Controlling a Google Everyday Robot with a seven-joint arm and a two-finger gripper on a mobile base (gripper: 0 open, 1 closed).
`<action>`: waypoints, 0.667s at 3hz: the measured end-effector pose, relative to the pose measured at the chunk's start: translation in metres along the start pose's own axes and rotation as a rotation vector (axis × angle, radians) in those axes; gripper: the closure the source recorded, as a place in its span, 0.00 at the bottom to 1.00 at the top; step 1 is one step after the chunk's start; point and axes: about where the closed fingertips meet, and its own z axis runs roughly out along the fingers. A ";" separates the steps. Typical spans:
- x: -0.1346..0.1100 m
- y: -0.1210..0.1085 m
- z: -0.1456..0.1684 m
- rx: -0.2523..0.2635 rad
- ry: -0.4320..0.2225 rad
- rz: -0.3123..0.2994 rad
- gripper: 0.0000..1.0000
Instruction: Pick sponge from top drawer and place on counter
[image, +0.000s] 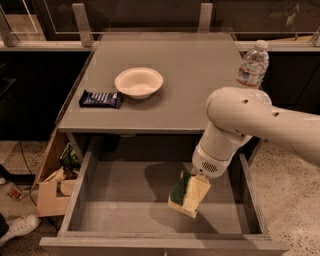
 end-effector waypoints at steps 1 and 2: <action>-0.001 -0.001 0.000 -0.001 -0.003 0.001 1.00; 0.002 -0.005 -0.017 0.077 -0.036 0.041 1.00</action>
Offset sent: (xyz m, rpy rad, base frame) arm 0.0175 -0.0243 0.0433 0.0007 -0.2014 -0.1744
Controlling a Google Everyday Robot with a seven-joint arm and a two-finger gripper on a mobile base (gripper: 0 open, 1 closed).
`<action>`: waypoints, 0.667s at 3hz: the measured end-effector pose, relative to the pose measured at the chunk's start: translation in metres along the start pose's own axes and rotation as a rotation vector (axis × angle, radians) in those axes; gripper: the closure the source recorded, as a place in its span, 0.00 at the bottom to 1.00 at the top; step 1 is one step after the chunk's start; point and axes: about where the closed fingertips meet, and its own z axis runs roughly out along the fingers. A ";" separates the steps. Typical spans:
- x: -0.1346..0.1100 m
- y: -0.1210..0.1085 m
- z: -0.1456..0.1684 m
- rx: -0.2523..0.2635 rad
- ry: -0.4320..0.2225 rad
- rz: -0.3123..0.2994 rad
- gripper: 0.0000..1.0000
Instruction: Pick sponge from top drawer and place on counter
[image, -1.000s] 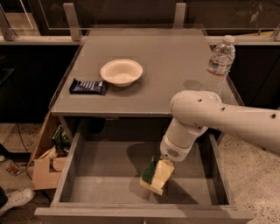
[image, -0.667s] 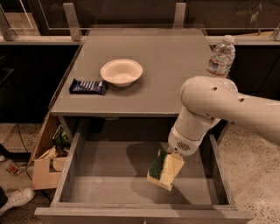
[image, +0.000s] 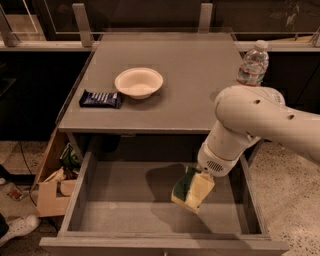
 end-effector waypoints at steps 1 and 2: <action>0.004 -0.006 -0.022 0.116 -0.031 0.053 1.00; 0.009 -0.011 -0.048 0.211 -0.054 0.096 1.00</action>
Offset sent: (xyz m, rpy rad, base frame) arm 0.0111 -0.0432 0.0705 -0.0586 -0.2778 -0.2286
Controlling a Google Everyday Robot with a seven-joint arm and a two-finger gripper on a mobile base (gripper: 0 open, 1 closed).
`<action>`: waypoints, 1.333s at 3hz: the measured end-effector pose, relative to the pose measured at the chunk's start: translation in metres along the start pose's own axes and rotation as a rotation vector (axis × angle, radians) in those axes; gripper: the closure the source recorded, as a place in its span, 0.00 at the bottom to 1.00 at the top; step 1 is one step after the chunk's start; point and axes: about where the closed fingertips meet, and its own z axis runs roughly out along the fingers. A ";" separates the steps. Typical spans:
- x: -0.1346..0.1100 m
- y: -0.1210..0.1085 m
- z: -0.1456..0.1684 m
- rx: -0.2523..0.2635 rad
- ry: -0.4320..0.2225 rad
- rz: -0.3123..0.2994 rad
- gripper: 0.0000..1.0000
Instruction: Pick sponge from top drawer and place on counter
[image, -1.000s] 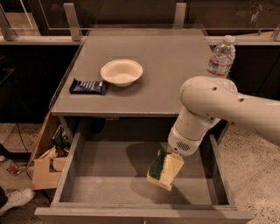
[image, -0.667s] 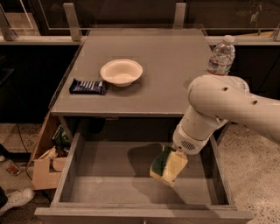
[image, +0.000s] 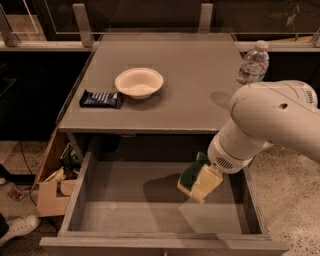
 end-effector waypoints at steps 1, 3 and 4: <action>0.000 0.000 0.002 -0.003 0.000 0.002 1.00; 0.003 -0.033 -0.022 0.072 -0.003 0.041 1.00; 0.003 -0.046 -0.037 0.105 -0.008 0.051 1.00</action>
Offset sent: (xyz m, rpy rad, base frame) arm 0.0235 -0.0250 0.0113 -0.0216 -0.0366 -0.0707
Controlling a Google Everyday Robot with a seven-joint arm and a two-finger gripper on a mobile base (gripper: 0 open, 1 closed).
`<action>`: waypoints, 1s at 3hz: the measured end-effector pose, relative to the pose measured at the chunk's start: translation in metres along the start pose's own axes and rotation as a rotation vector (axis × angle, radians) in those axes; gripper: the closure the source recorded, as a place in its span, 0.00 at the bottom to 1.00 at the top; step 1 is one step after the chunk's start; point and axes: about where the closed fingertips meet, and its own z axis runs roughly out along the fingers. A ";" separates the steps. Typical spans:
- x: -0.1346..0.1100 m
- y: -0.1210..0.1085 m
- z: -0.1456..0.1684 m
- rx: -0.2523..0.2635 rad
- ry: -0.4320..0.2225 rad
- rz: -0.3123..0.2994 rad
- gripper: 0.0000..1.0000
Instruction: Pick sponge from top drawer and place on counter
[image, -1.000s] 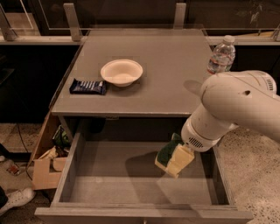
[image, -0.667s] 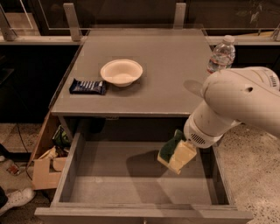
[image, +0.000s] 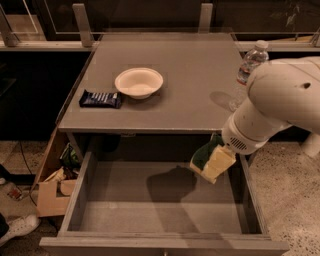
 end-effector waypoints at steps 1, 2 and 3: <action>-0.002 -0.018 -0.034 0.059 -0.035 0.017 1.00; -0.002 -0.012 -0.024 0.028 -0.033 0.018 1.00; -0.009 -0.020 -0.035 0.029 -0.066 0.009 1.00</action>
Offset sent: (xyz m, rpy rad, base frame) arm 0.0016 -0.0039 0.0126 0.0352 -0.0072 -0.0123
